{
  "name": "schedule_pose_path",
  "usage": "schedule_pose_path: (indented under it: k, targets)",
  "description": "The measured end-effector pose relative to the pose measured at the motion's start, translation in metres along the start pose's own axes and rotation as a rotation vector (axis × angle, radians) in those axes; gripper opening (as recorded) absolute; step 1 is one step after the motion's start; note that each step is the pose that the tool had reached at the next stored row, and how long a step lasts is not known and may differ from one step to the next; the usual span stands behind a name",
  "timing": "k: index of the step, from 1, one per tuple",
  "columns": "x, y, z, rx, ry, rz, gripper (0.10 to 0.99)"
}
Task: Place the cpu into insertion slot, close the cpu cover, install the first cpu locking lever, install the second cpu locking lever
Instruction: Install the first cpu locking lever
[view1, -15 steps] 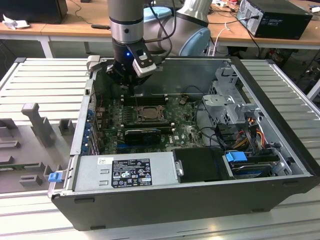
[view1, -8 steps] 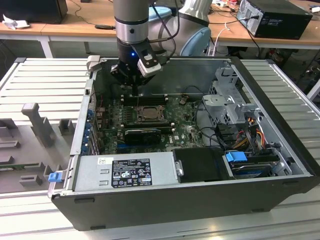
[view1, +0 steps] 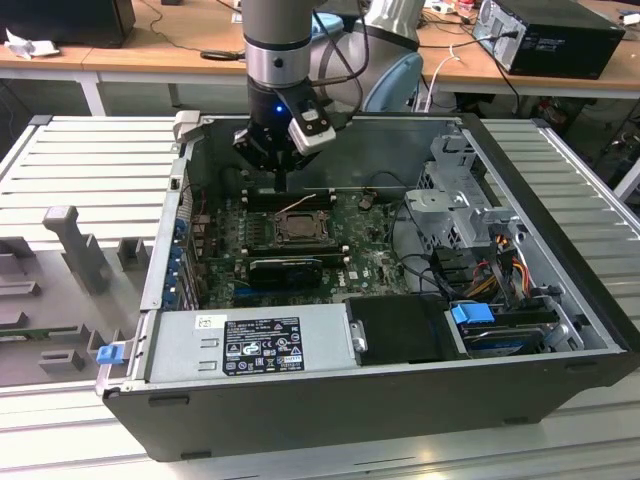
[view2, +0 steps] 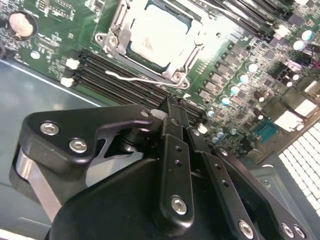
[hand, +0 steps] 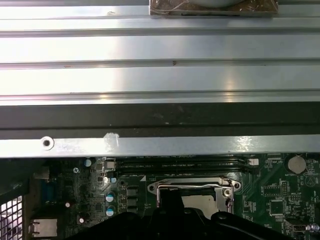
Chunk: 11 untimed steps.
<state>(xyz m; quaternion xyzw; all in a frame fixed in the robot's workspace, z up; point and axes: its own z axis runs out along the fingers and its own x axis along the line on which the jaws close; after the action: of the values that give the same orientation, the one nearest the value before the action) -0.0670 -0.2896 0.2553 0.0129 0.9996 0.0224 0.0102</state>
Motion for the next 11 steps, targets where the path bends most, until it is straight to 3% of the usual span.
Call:
schedule_pose_path:
  k: [11]
  targets:
    - [-0.0118, 0.0002, 0.0008, 0.000, 0.0000, 0.000, 0.106]
